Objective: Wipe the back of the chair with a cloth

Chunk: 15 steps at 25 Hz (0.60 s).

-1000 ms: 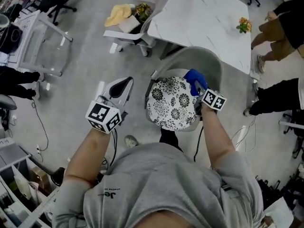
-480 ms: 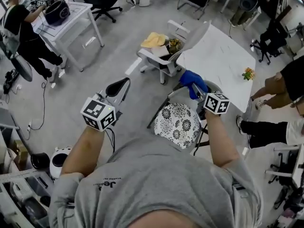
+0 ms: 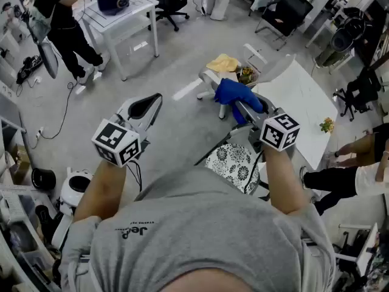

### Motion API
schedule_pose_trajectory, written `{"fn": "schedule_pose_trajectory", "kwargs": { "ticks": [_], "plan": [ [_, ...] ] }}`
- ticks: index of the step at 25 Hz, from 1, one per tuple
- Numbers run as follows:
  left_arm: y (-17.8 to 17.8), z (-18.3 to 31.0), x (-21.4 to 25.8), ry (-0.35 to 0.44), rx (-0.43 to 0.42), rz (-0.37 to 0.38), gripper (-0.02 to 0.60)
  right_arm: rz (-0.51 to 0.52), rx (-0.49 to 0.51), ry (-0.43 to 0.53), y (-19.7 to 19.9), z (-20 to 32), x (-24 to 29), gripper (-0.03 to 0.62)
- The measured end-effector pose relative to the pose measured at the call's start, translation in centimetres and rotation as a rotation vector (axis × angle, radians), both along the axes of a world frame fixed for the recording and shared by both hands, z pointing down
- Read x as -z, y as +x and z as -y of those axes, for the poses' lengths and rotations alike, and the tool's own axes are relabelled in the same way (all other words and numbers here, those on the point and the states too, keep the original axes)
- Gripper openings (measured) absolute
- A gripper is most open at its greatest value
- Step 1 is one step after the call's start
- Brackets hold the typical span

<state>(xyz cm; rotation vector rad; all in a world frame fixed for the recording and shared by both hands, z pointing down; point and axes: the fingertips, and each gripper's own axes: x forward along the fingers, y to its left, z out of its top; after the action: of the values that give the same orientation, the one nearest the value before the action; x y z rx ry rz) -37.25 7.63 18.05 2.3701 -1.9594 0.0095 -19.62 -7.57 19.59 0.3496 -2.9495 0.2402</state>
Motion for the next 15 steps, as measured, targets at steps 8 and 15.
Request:
{"fn": "schedule_pose_trajectory", "kwargs": {
  "ticks": [8,15],
  "plan": [
    [-2.1,-2.7,1.8,0.033,0.063,-0.023,0.058,0.032,0.121,0.060,-4.2,-3.3,3.4,0.130],
    [-3.5,-4.0,1.8,0.041,0.079,-0.028,0.058,0.018,0.134,0.101,-6.2,-4.0,3.2,0.130]
  ]
}}
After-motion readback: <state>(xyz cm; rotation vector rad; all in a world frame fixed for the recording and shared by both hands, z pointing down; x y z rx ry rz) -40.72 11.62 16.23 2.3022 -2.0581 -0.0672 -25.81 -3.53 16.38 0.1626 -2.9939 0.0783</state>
